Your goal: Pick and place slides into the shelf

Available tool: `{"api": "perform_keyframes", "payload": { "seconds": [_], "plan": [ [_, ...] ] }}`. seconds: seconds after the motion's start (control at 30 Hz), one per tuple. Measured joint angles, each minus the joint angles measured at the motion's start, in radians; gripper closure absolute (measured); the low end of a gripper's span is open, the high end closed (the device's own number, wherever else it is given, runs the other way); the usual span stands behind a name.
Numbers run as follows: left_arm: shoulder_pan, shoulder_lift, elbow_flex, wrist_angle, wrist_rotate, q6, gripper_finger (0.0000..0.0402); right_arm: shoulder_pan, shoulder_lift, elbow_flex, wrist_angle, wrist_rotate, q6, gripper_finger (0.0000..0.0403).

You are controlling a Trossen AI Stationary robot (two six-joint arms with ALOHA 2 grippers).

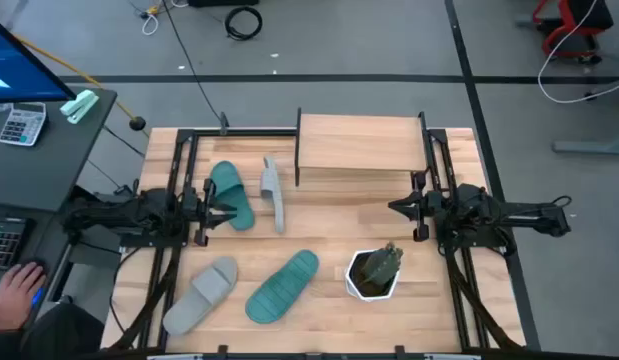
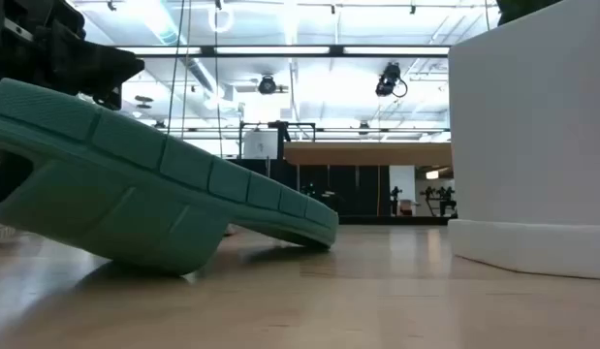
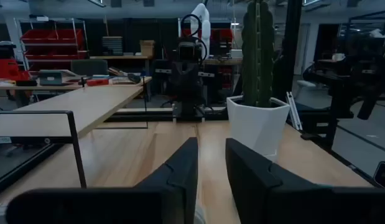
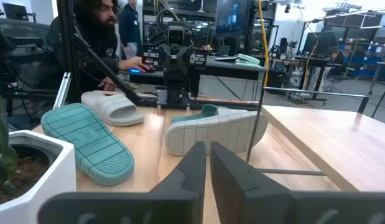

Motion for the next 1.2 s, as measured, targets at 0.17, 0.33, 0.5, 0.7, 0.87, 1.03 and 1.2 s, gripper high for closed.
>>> {"api": "perform_keyframes", "payload": {
  "seconds": [0.17, 0.33, 0.5, 0.7, 0.87, 1.03, 1.2],
  "plan": [
    [0.0, 0.0, 0.0, 0.0, 0.0, 0.0, 0.0321, 0.0, 0.0, 0.0, 0.0, 0.0, 0.0, 0.0373],
    [0.0, 0.0, 0.0, 0.0, 0.0, 0.0, 0.0323, 0.0, 0.0, 0.0, 0.0, 0.0, 0.0, 0.0373],
    [0.0, 0.0, 0.0, 0.0, 0.0, 0.0, 0.0317, 0.0, 0.0, 0.0, 0.0, 0.0, 0.0, 0.0373],
    [0.0, 0.0, 0.0, 0.0, 0.0, 0.0, 0.0317, 0.0, 0.0, 0.0, 0.0, 0.0, 0.0, 0.0373],
    [0.0, 0.0, 0.0, 0.0, 0.0, 0.0, 0.0323, 0.0, 0.0, 0.0, 0.0, 0.0, 0.0, 0.0373],
    [0.0, 0.0, 0.0, 0.0, 0.0, 0.0, 0.0318, 0.0, 0.0, 0.0, 0.0, 0.0, 0.0, 0.0373],
    [0.0, 0.0, 0.0, 0.0, 0.0, 0.0, 0.0312, 0.0, 0.0, 0.0, 0.0, 0.0, 0.0, 0.0373]
  ]
}}
